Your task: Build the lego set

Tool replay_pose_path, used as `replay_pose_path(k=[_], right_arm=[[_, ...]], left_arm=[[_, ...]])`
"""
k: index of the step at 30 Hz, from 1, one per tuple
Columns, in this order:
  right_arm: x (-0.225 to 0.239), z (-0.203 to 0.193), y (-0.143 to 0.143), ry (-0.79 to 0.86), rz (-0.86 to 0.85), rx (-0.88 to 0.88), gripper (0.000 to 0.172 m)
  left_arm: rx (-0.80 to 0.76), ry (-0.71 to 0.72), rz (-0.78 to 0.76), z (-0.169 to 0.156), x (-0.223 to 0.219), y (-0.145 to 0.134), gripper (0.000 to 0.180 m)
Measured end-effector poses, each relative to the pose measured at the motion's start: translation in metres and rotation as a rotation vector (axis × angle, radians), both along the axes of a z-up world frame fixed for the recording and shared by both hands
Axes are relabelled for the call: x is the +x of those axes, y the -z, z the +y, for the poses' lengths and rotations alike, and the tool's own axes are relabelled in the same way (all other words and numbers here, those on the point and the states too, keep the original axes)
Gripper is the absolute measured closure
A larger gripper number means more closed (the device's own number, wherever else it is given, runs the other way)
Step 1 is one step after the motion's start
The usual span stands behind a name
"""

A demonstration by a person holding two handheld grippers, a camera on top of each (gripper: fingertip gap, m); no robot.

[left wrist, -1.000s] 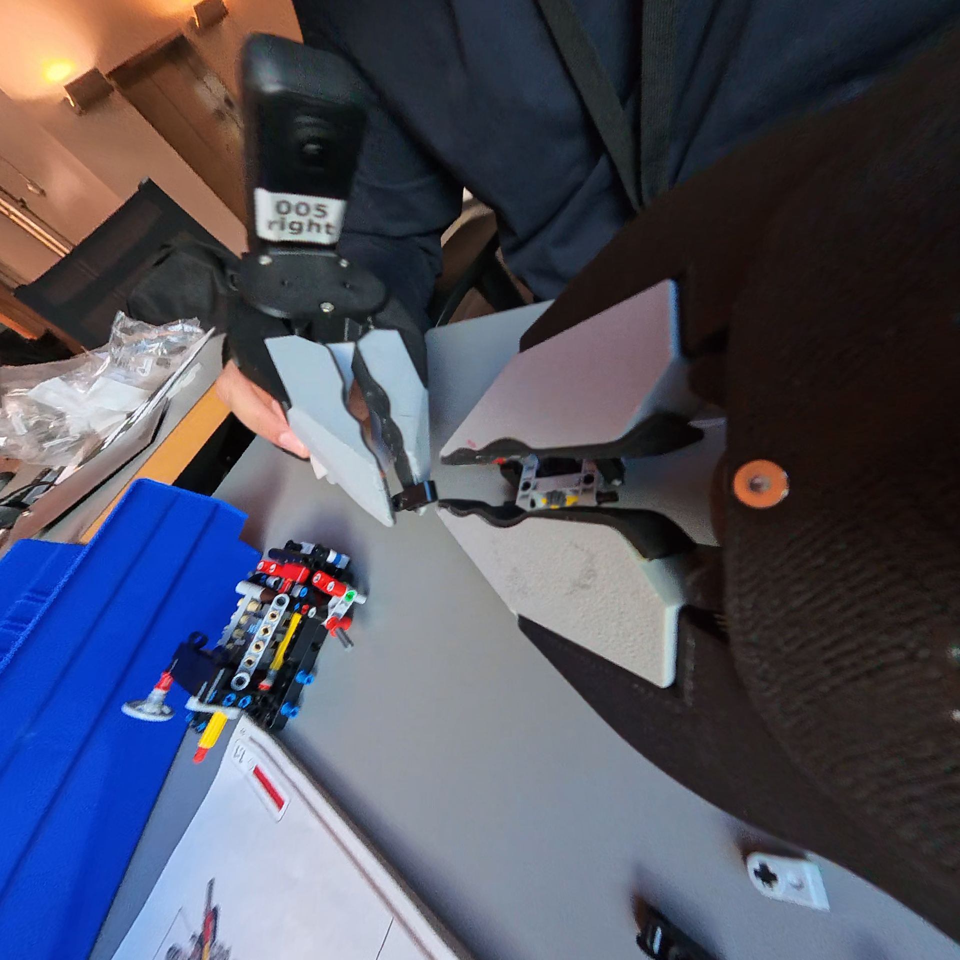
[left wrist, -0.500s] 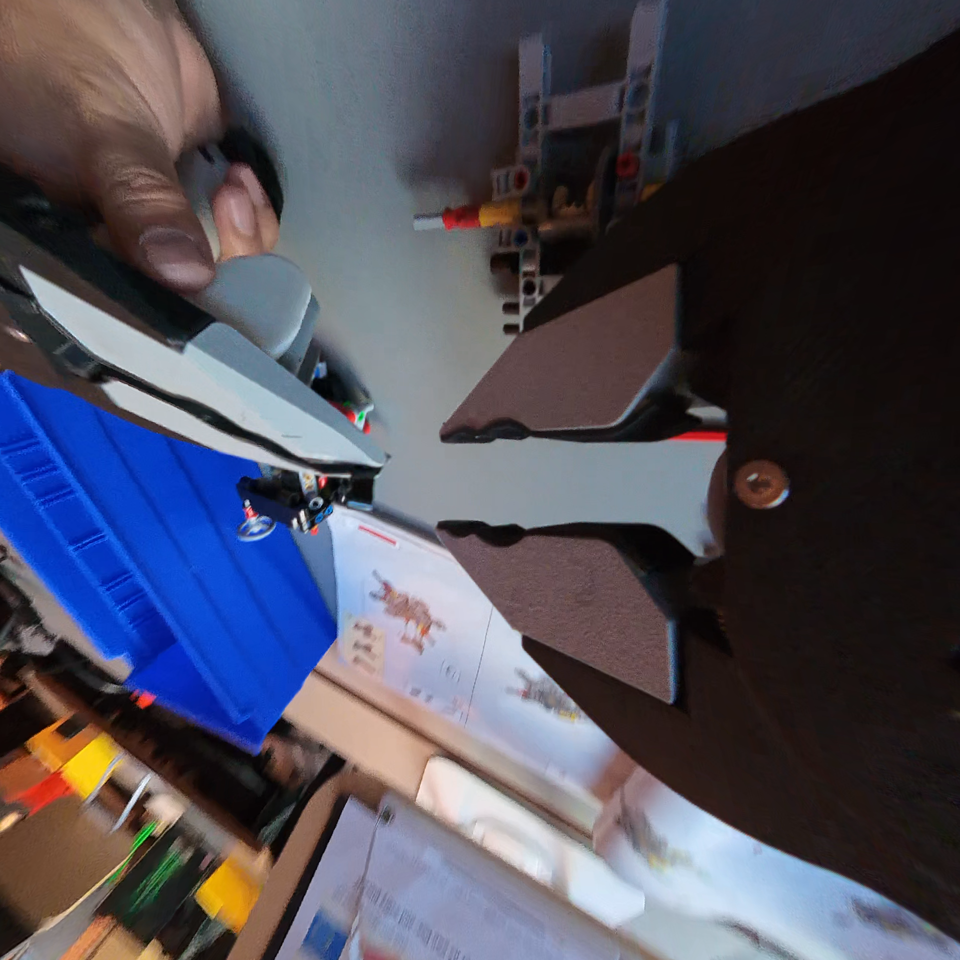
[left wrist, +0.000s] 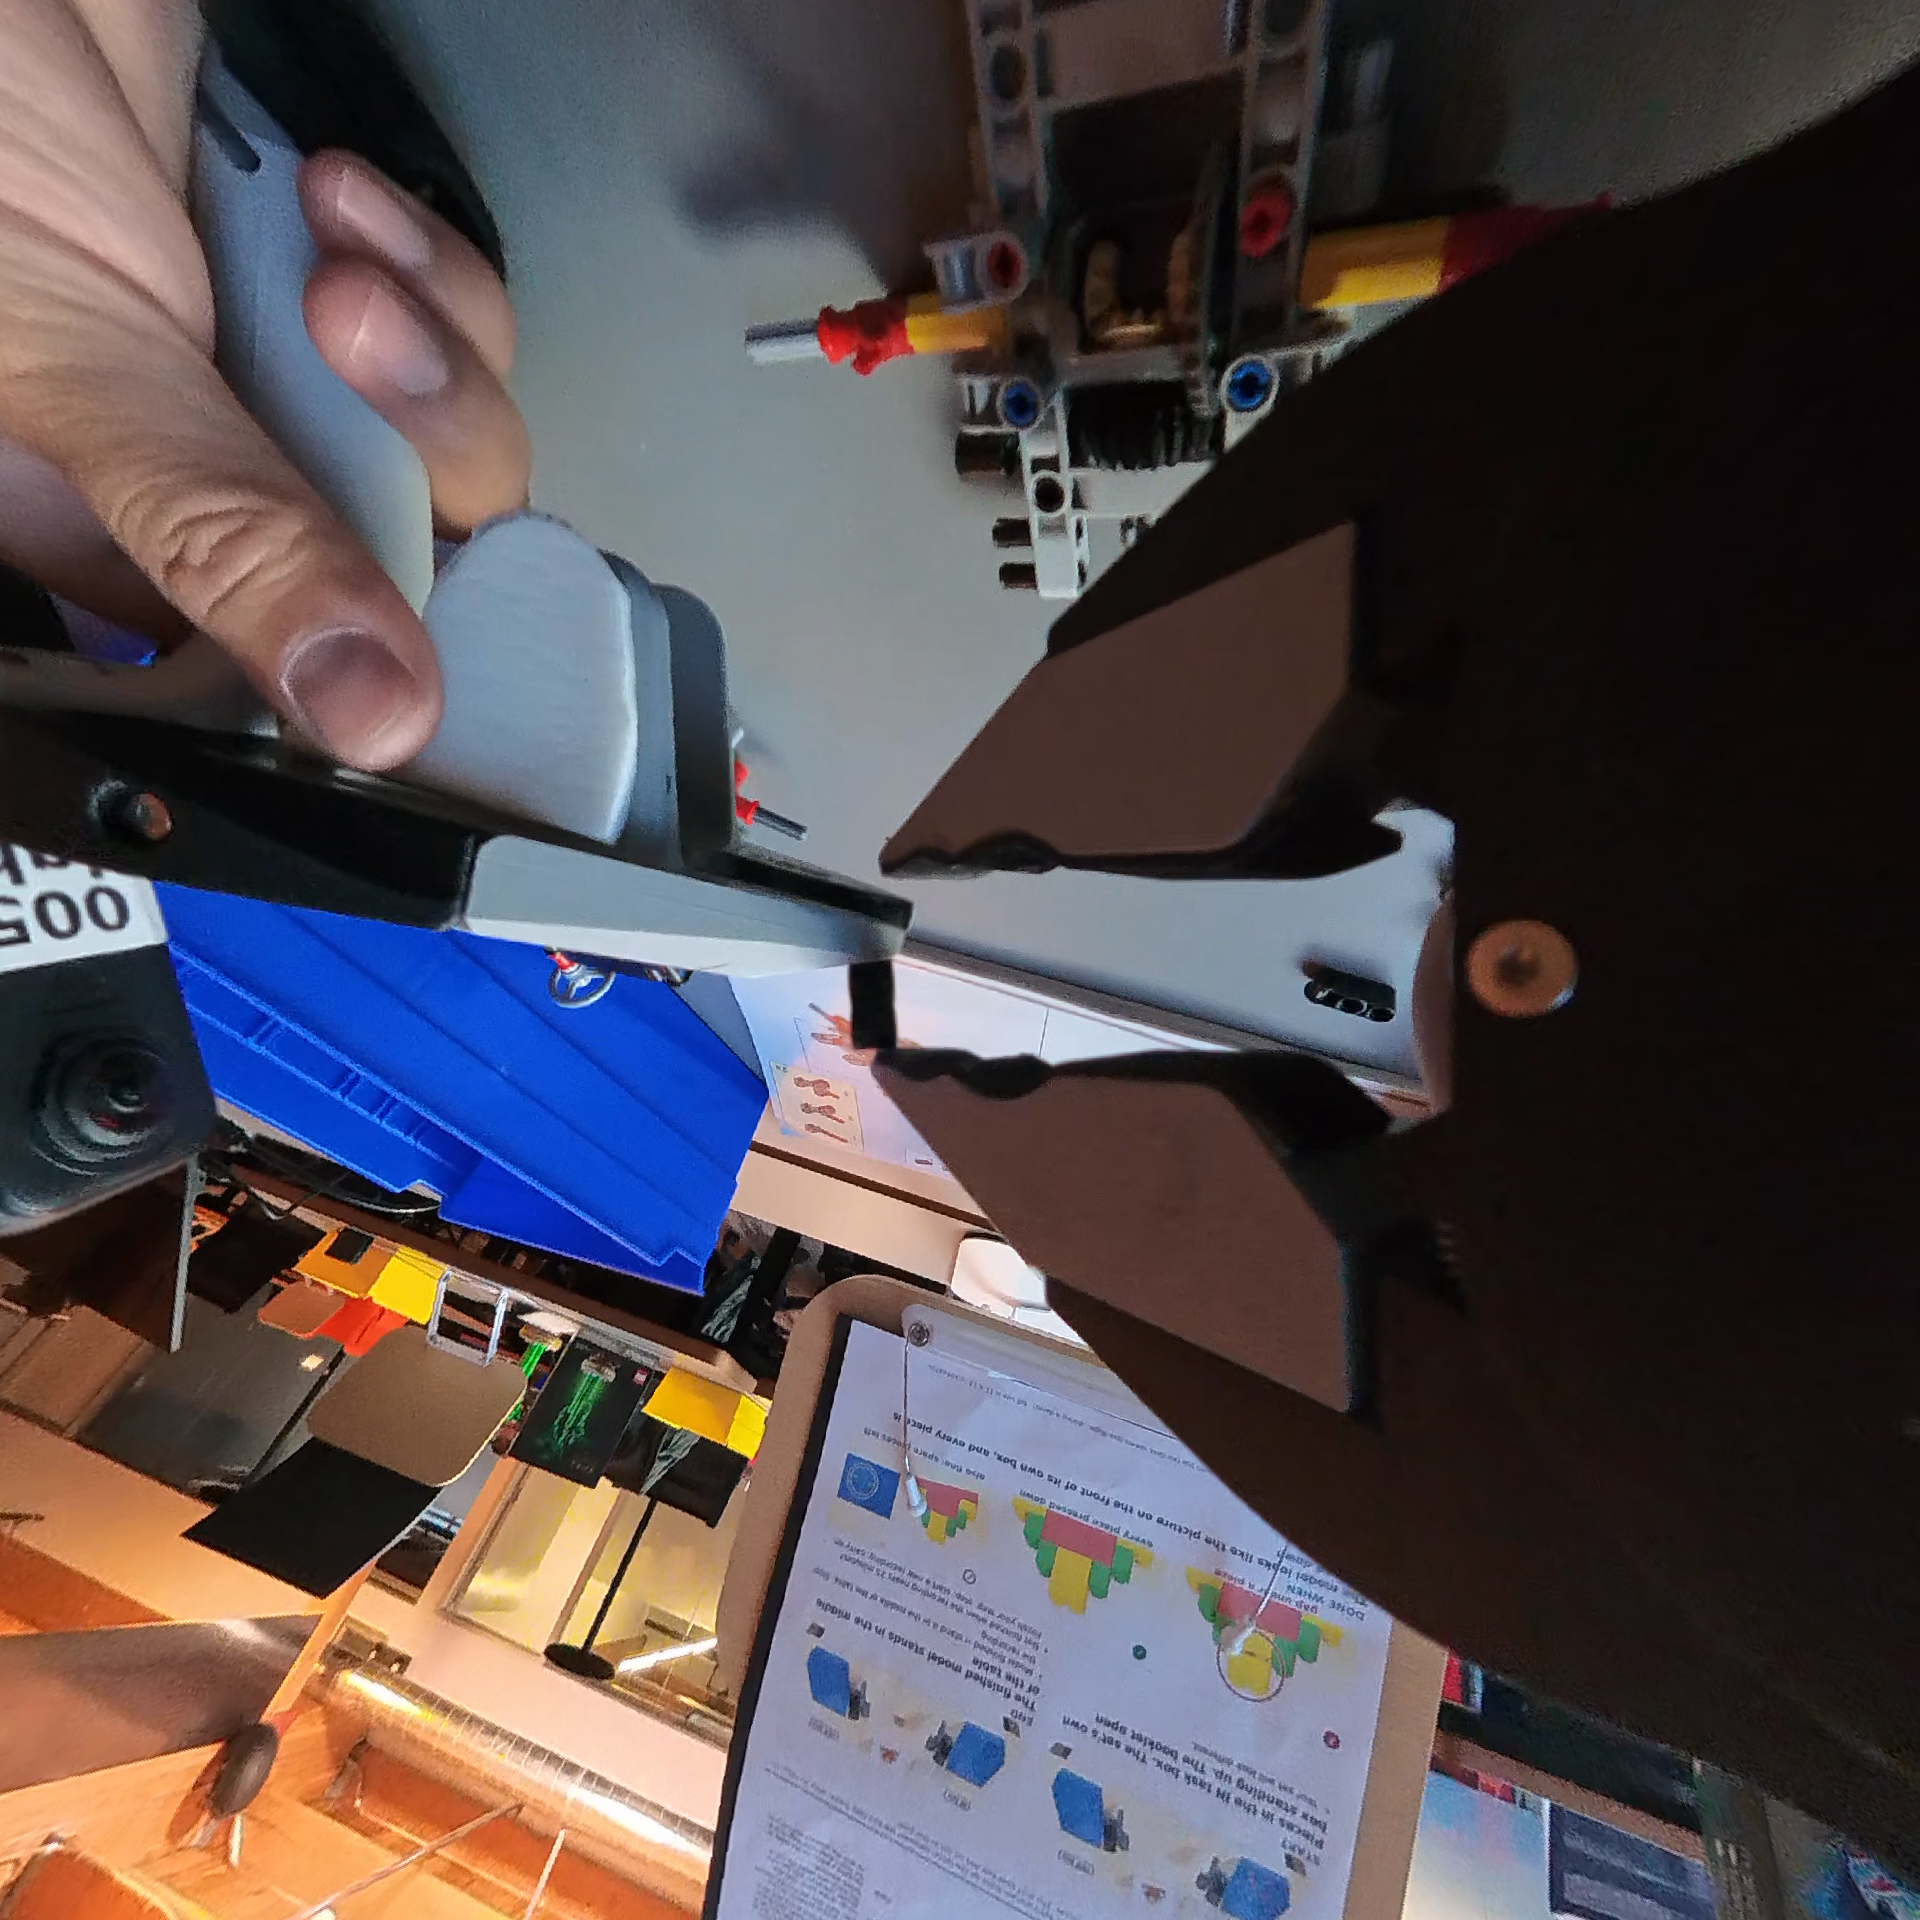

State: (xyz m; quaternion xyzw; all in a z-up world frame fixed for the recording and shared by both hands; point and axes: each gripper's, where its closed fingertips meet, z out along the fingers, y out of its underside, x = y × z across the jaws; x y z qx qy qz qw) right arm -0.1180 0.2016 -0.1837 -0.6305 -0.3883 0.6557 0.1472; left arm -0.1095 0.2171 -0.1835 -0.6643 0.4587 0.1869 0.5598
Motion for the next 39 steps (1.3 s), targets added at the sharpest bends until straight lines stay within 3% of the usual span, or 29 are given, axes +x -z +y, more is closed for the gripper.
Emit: replay_pose_path(k=[8, 19, 25, 27, 35, 39], right_arm=[[0.0, -0.004, 0.005, -0.038, -0.012, -0.035, 0.167], [0.0, -0.014, -0.003, -0.104, 0.032, -0.045, 0.166], [0.001, -0.016, -0.002, -0.128, 0.031, -0.078, 0.166], [0.001, -0.016, -0.004, -0.126, 0.039, -0.079, 0.168], [0.002, -0.013, 0.004, -0.112, -0.008, -0.012, 0.168], [0.004, -0.002, -0.006, -0.048, 0.048, 0.035, 0.168]], left_arm=[[-0.041, 0.029, -0.021, -0.003, 0.0, 0.004, 0.154], [-0.229, 0.176, -0.363, -0.014, 0.003, 0.003, 0.161], [-0.24, 0.195, -0.365, -0.015, 0.004, 0.004, 0.162], [-0.259, 0.231, -0.366, -0.019, 0.007, 0.006, 0.175], [-0.32, 0.203, -0.362, -0.018, 0.005, 0.018, 0.176], [-0.536, 0.204, -0.532, -0.024, 0.008, 0.028, 0.157]])
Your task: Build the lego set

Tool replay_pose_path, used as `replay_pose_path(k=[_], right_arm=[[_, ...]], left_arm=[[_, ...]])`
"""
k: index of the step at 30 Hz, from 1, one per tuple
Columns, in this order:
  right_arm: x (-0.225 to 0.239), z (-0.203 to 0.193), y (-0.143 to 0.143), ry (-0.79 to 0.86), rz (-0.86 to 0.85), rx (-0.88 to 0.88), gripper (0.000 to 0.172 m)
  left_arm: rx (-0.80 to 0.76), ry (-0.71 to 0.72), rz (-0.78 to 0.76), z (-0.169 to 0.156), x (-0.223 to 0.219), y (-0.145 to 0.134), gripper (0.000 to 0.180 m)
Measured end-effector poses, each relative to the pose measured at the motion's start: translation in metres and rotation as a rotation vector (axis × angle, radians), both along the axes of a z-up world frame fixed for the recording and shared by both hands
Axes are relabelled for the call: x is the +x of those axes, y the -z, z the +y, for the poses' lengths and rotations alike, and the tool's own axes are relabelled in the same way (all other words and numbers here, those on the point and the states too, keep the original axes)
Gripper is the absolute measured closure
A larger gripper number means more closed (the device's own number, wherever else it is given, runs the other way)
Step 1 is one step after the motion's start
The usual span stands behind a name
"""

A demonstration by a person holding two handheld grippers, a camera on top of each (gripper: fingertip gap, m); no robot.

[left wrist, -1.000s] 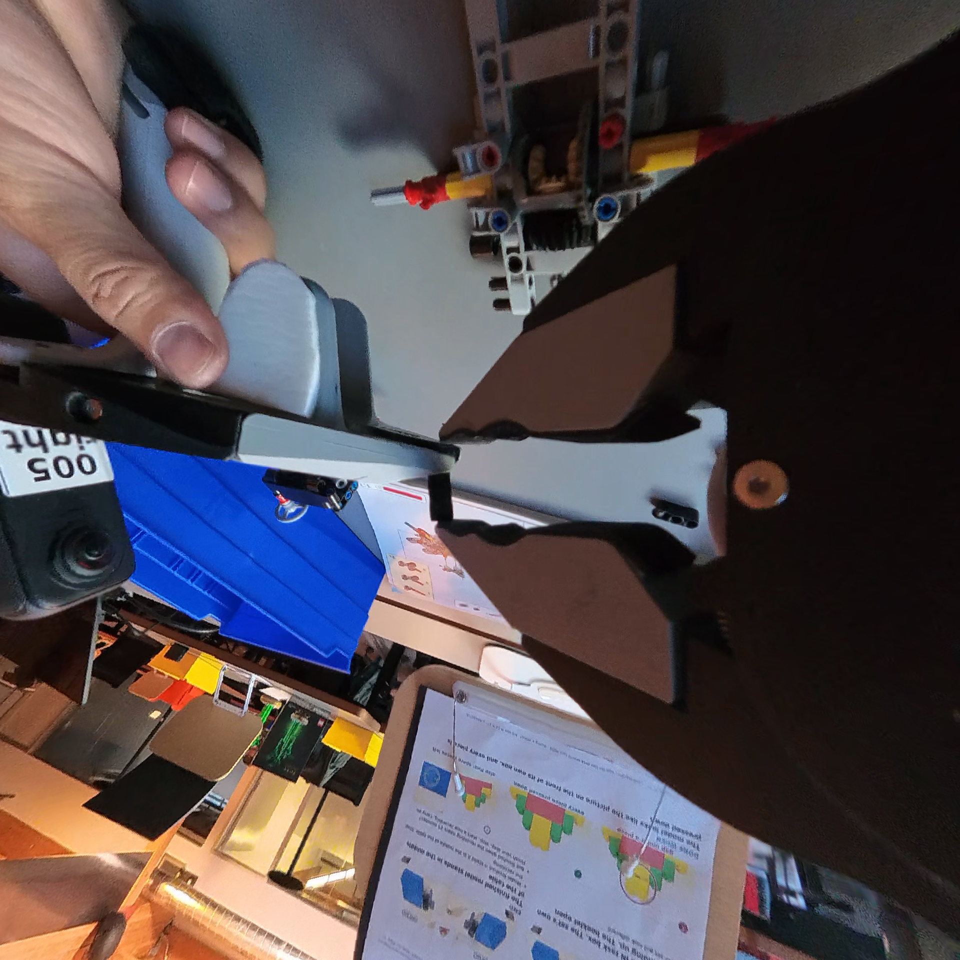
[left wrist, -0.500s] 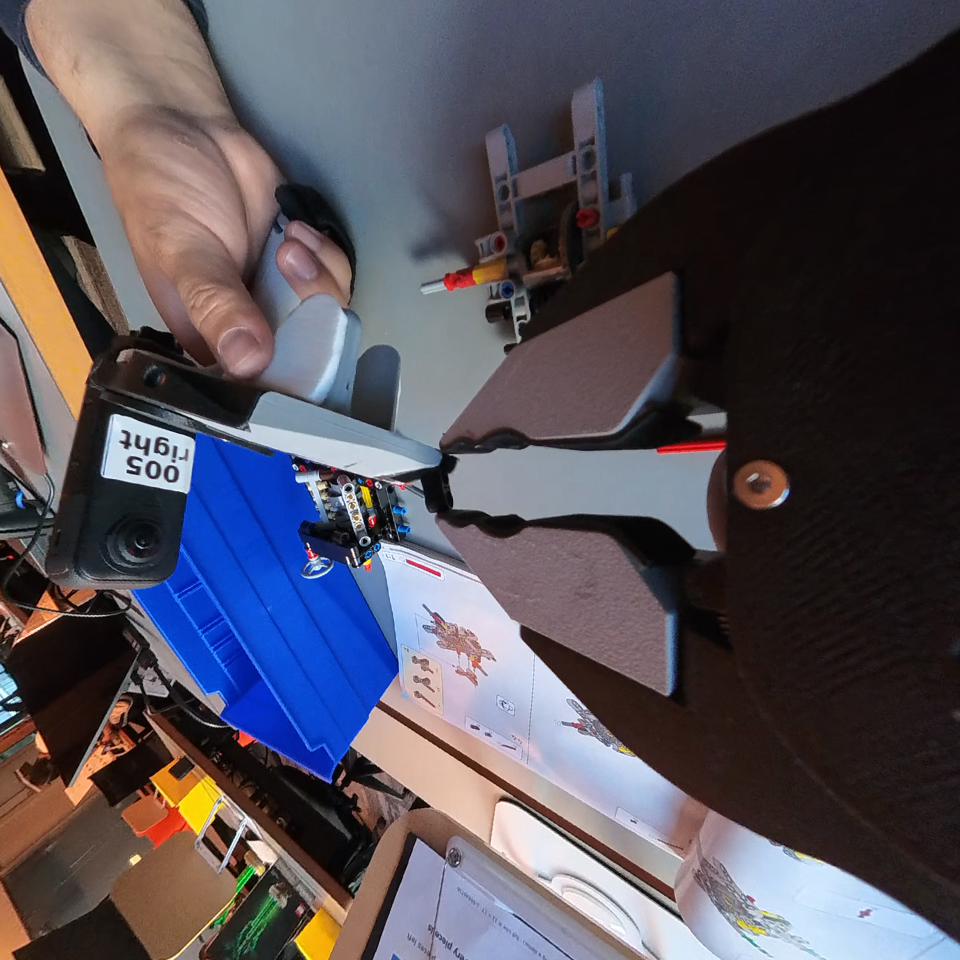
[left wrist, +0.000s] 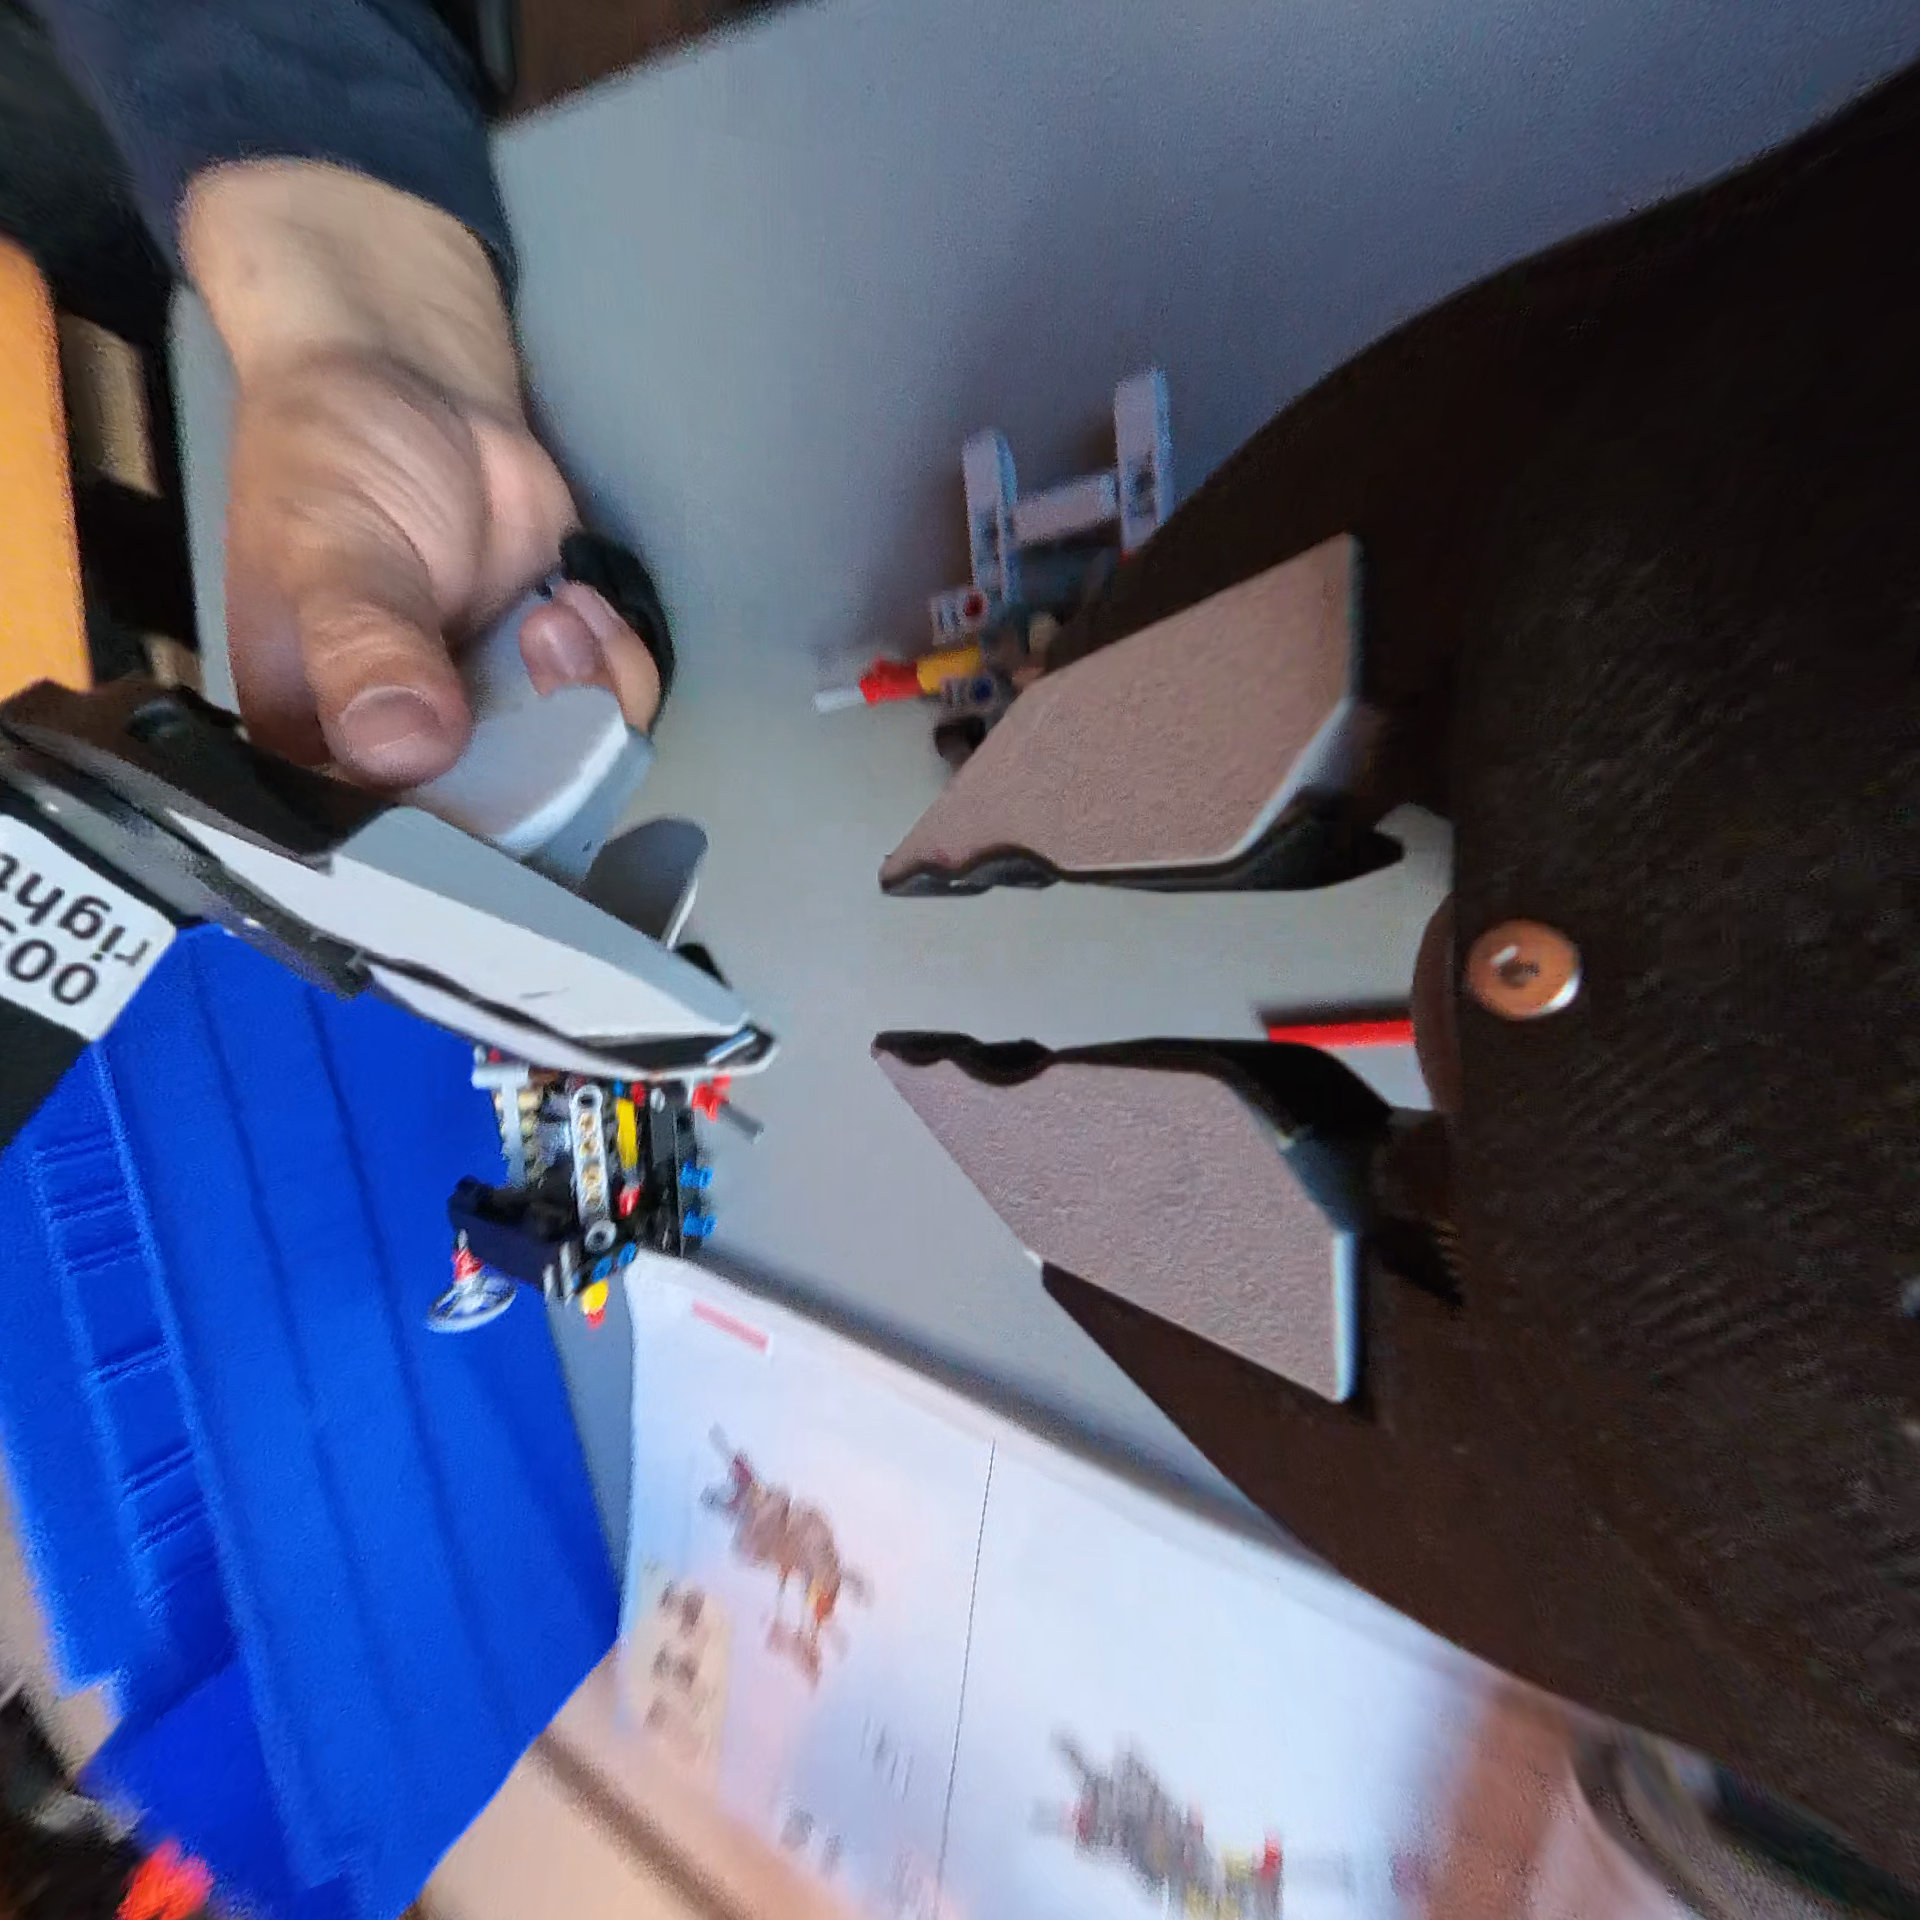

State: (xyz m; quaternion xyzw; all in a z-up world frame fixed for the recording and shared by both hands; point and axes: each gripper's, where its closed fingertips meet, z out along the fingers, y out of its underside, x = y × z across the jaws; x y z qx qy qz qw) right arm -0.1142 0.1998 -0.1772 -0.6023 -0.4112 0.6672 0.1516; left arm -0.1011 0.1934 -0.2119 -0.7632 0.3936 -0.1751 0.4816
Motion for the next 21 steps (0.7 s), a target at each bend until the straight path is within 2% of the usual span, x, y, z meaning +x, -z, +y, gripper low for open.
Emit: replay_pose_path(k=[3, 7, 9, 10, 11, 17, 21], right_arm=[[0.0, -0.012, -0.016, -0.04, 0.088, 0.059, 0.168], [-0.003, -0.031, -0.023, -0.059, 0.145, 0.277, 0.167], [-0.002, -0.034, -0.028, -0.057, 0.181, 0.327, 0.167], [-0.002, -0.034, -0.029, -0.053, 0.192, 0.335, 0.167], [-0.001, -0.034, -0.03, -0.051, 0.197, 0.336, 0.167], [0.002, -0.029, -0.035, -0.046, 0.221, 0.296, 0.167], [0.004, -0.032, -0.039, -0.066, 0.252, 0.256, 0.168]], left_arm=[[-0.149, 0.032, -0.184, -0.006, 0.013, -0.008, 0.155], [-0.162, 0.075, -0.364, -0.012, 0.023, -0.033, 0.162], [-0.17, 0.087, -0.421, -0.014, 0.024, -0.039, 0.166], [-0.176, 0.096, -0.441, -0.015, 0.024, -0.041, 0.168], [-0.177, 0.106, -0.453, -0.016, 0.025, -0.041, 0.18], [-0.114, 0.085, -0.476, -0.014, 0.021, -0.05, 0.18], [-0.231, 0.096, -0.528, -0.014, 0.023, -0.042, 0.177]])
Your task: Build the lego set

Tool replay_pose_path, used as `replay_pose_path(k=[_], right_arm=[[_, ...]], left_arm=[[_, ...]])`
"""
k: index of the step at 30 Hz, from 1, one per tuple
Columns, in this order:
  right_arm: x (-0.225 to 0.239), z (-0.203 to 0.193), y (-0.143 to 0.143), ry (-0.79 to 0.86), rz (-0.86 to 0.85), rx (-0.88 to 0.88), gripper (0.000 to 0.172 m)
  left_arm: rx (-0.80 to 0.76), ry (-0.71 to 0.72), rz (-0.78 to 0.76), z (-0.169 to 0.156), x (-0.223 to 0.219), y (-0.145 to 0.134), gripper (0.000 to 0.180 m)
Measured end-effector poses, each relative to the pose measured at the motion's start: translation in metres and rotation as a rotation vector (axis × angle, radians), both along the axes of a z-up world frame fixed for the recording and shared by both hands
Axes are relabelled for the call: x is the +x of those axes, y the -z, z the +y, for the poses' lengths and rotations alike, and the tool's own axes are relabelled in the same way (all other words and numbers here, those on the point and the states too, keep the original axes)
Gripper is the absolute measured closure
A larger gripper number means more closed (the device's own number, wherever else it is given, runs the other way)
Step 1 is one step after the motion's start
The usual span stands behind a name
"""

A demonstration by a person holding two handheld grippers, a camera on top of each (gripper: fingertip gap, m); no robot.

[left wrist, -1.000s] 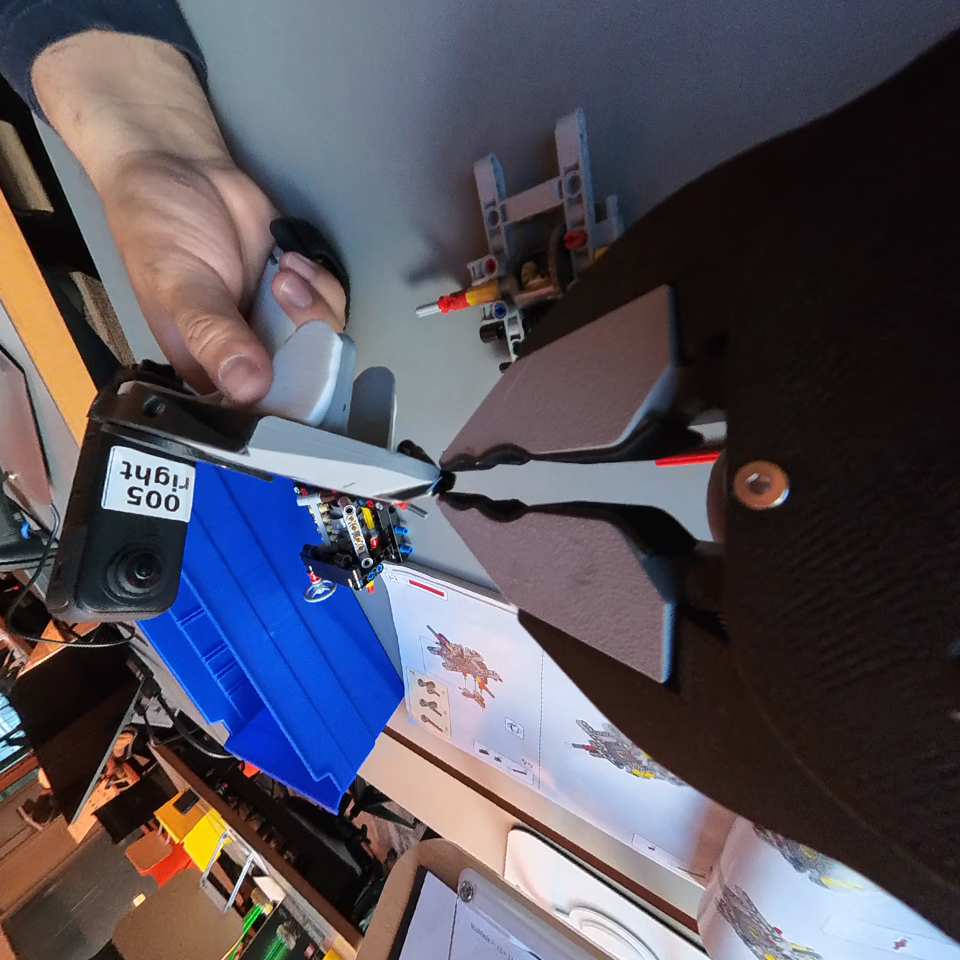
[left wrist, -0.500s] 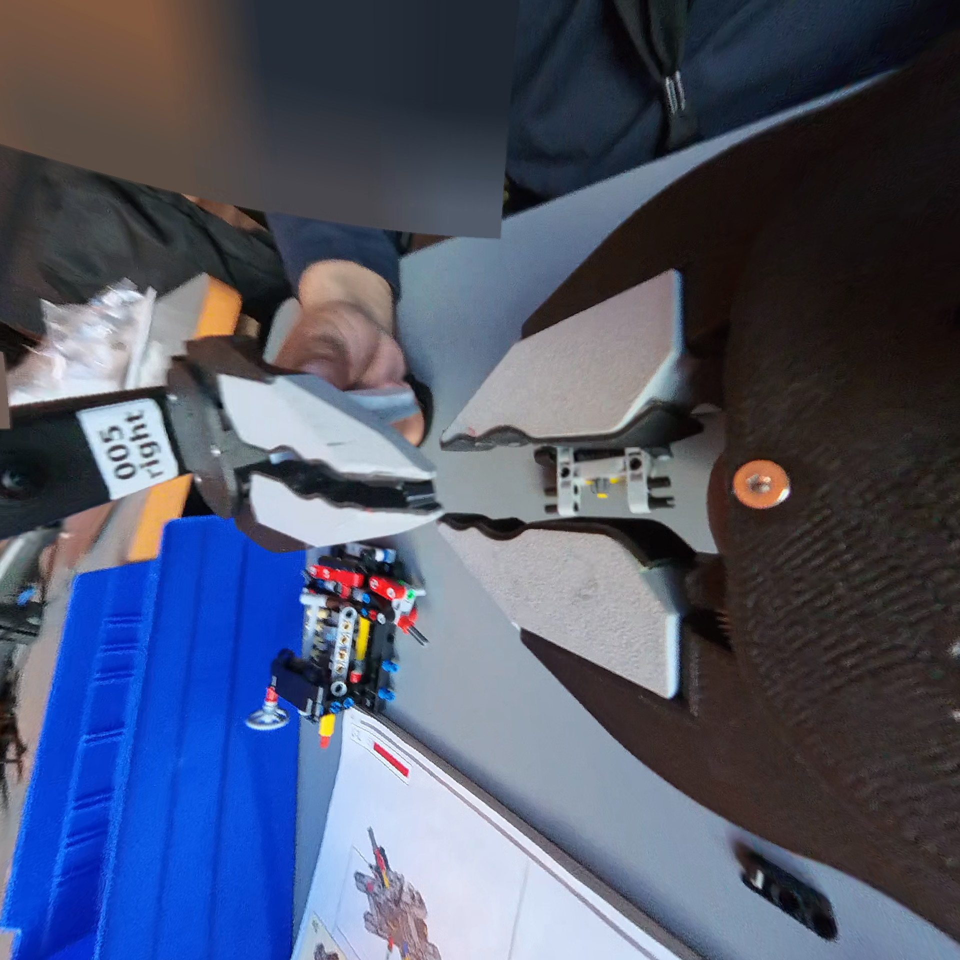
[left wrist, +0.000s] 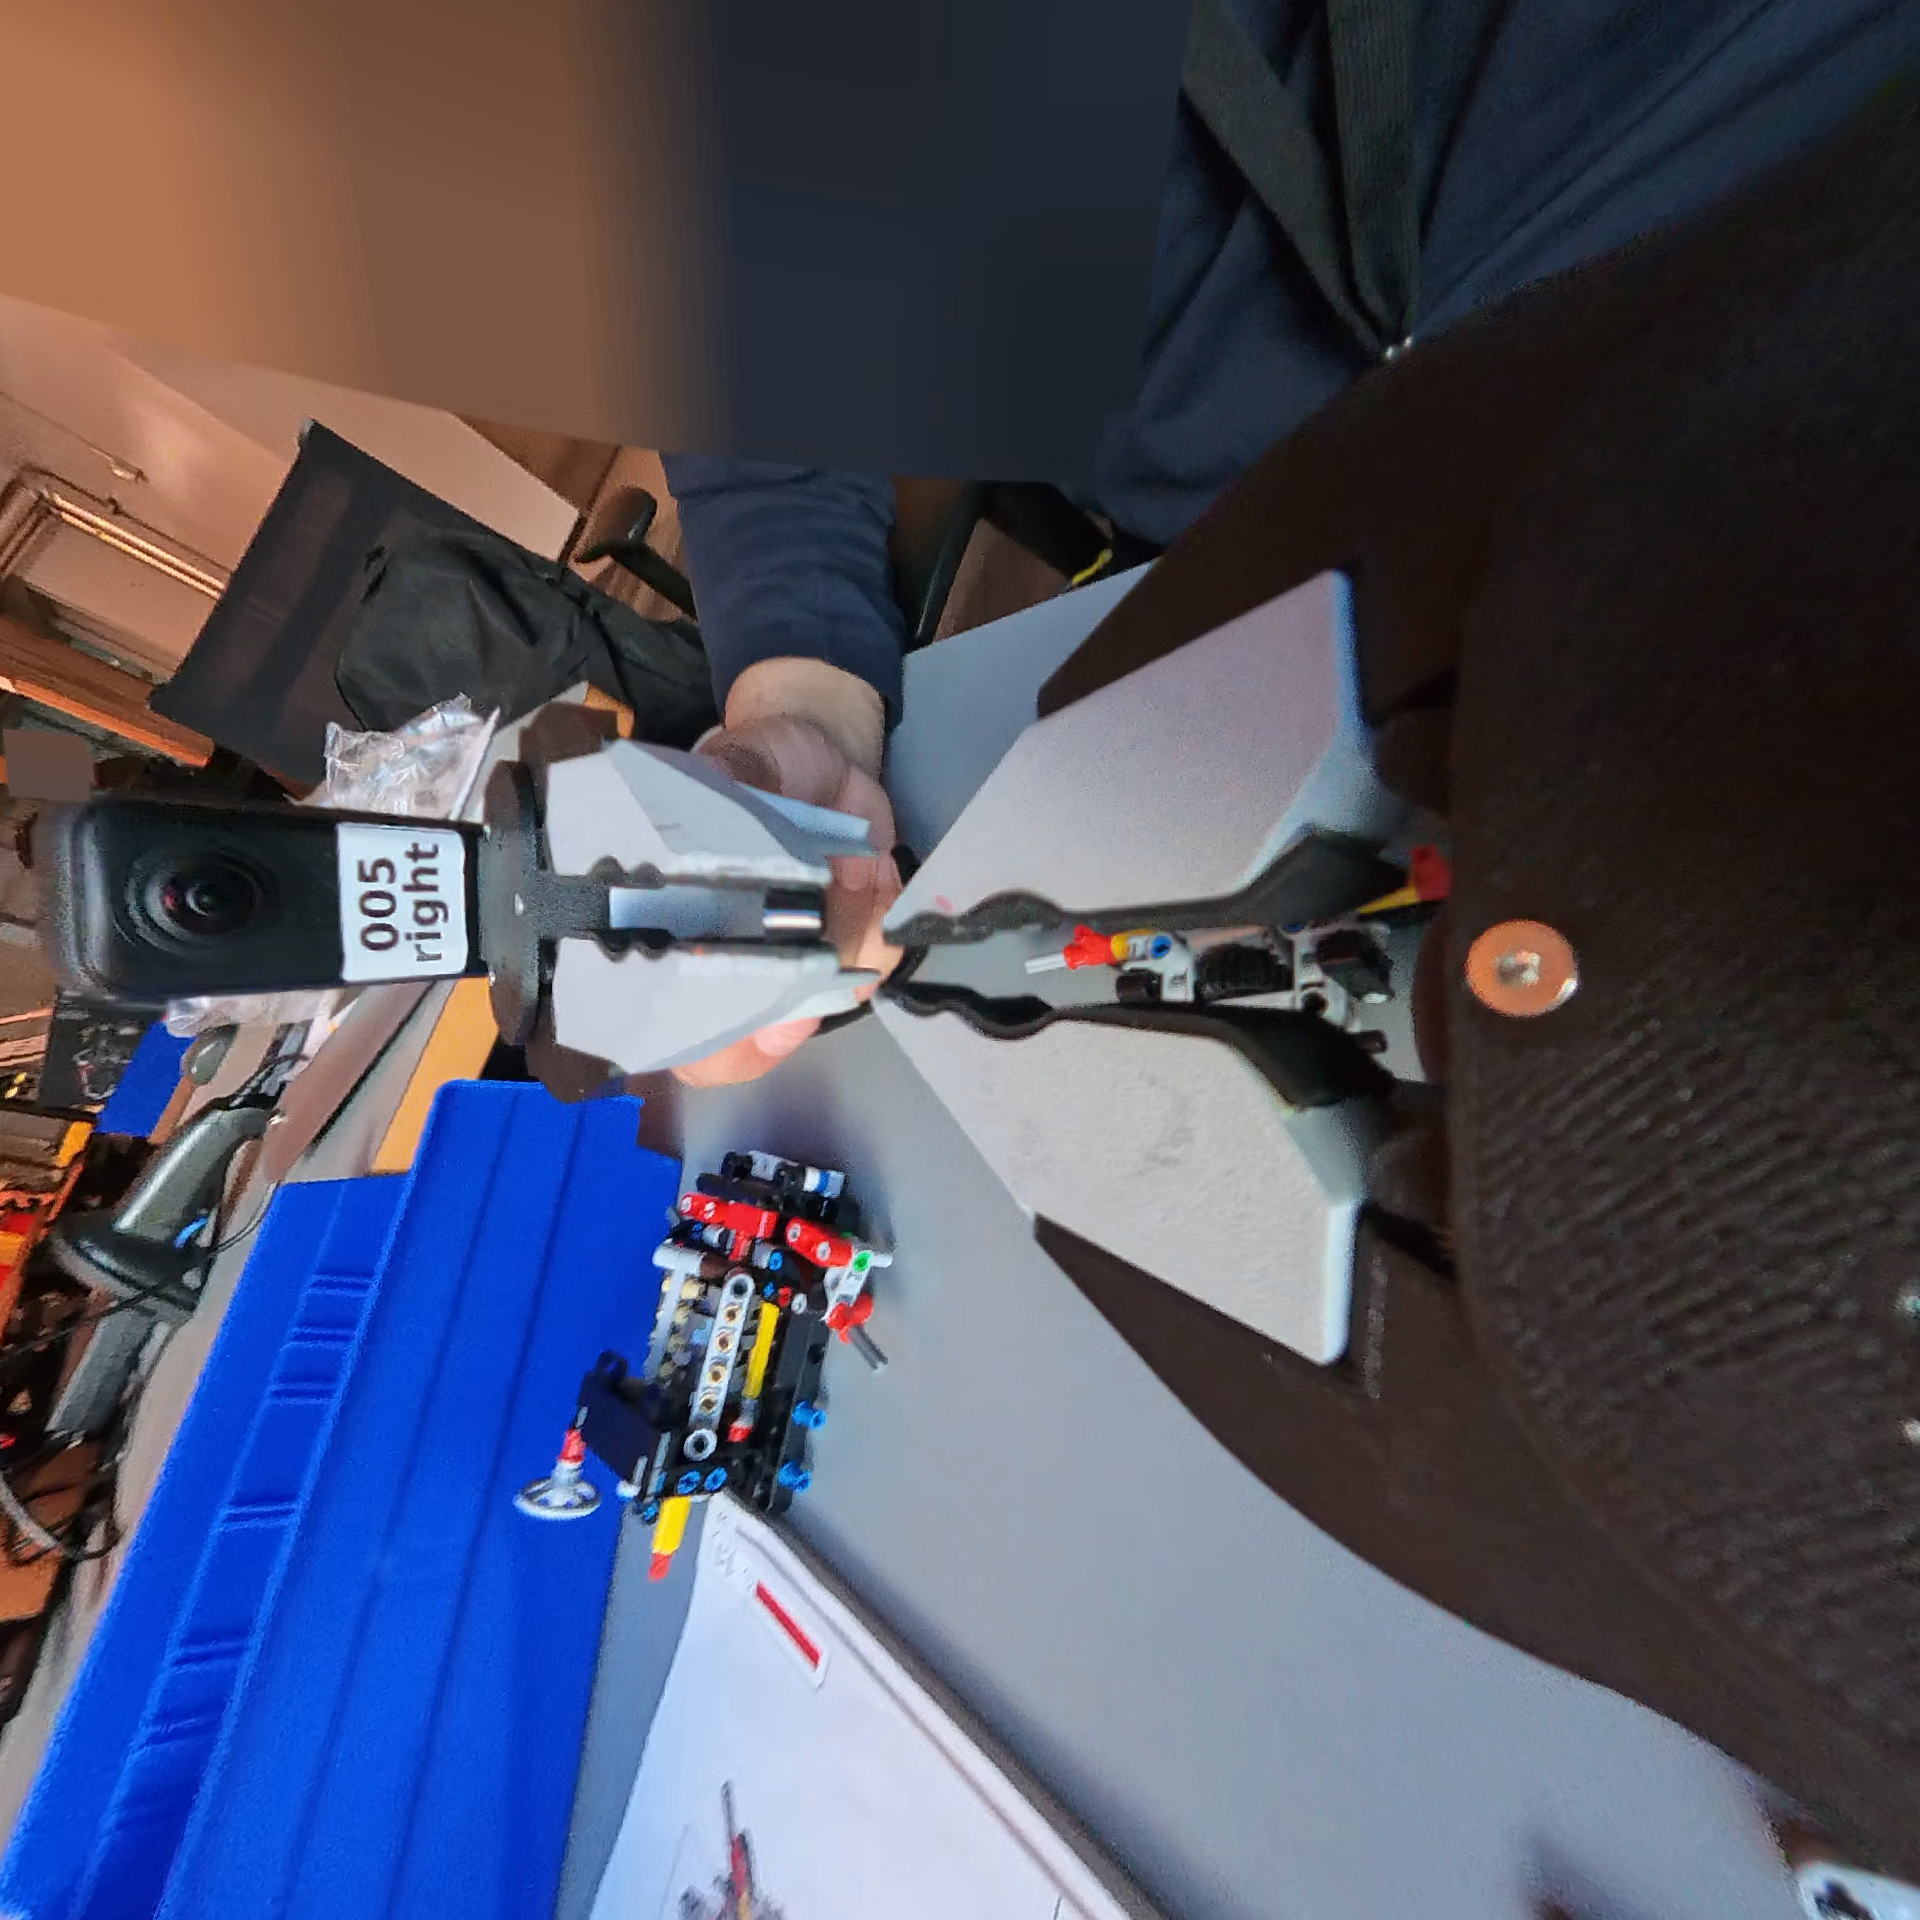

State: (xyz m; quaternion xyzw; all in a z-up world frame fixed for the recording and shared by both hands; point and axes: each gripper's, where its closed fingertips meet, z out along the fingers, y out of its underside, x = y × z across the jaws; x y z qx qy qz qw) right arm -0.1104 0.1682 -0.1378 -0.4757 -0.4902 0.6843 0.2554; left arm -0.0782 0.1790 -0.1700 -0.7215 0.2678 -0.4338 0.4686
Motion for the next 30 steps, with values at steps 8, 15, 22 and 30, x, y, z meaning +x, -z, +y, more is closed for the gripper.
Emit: replay_pose_path(k=[8, 15, 22, 30], right_arm=[[-0.001, 0.004, -0.001, 0.025, 0.013, -0.003, 0.167], [-0.001, 0.001, 0.0, 0.001, 0.015, -0.021, 0.168], [-0.001, 0.021, 0.008, 0.077, -0.032, -0.037, 0.168], [-0.001, 0.017, 0.008, 0.044, -0.035, -0.042, 0.168]], left_arm=[[0.01, -0.024, -0.124, 0.004, -0.002, -0.016, 0.169], [0.052, -0.05, -0.09, 0.005, 0.0, -0.012, 0.18], [-0.014, 0.072, 0.369, -0.017, -0.001, 0.042, 0.168], [0.063, -0.01, 0.527, -0.012, -0.004, 0.043, 0.166]])
